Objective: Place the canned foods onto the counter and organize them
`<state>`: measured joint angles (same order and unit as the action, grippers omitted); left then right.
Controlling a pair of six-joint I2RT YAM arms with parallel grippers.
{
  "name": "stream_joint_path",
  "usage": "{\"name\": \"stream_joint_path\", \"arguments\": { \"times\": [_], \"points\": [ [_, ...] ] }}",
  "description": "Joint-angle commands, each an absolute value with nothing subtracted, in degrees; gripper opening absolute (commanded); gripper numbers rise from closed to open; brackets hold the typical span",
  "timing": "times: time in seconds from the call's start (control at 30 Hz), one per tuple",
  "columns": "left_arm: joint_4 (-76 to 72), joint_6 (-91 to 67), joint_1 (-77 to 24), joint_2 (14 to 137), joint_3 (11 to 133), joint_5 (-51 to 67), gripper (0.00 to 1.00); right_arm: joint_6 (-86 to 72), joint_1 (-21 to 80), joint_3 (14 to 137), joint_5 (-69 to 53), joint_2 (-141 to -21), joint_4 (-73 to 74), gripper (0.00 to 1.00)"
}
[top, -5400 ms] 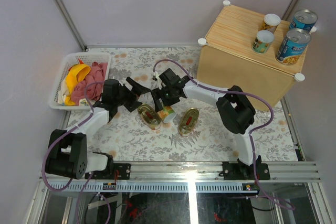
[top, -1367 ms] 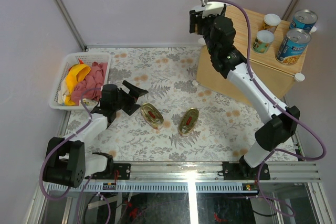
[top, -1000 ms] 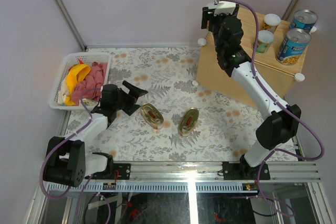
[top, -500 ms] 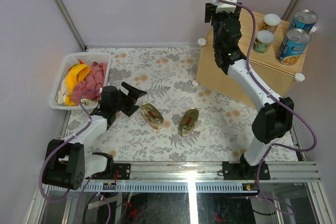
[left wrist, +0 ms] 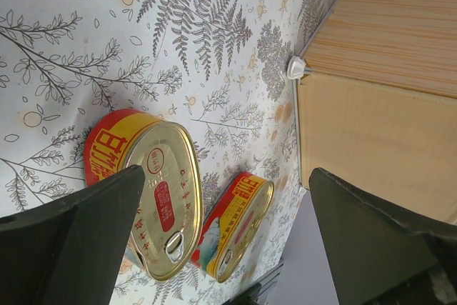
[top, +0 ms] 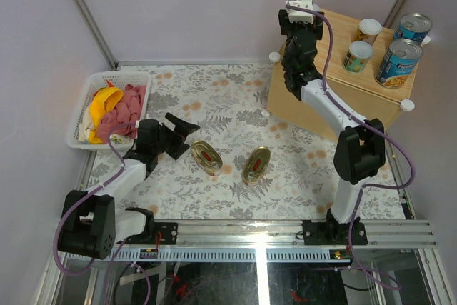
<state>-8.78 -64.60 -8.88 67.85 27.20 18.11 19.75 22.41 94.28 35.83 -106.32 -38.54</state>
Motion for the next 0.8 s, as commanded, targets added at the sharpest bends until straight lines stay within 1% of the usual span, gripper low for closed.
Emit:
{"name": "stream_joint_path", "arguments": {
  "times": [0.0,0.7,0.73,0.77],
  "points": [
    [-10.64,-62.42,-8.57,68.25,29.66,19.44,1.00,21.50,21.19,98.75,39.36,-105.86,-50.98,0.00],
    [-10.07,-60.82,-8.51,70.21,32.79,19.22,1.00,19.12,17.24,103.71,45.70,-113.68,-54.61,0.00],
    [-10.03,-60.75,-8.52,70.39,32.87,19.18,1.00,18.81,17.06,104.03,46.05,-113.96,-54.32,0.00],
    [-10.09,-60.74,-8.53,70.55,32.99,19.16,1.00,18.59,17.00,104.37,46.44,-114.31,-53.93,0.02]
  ]
}}
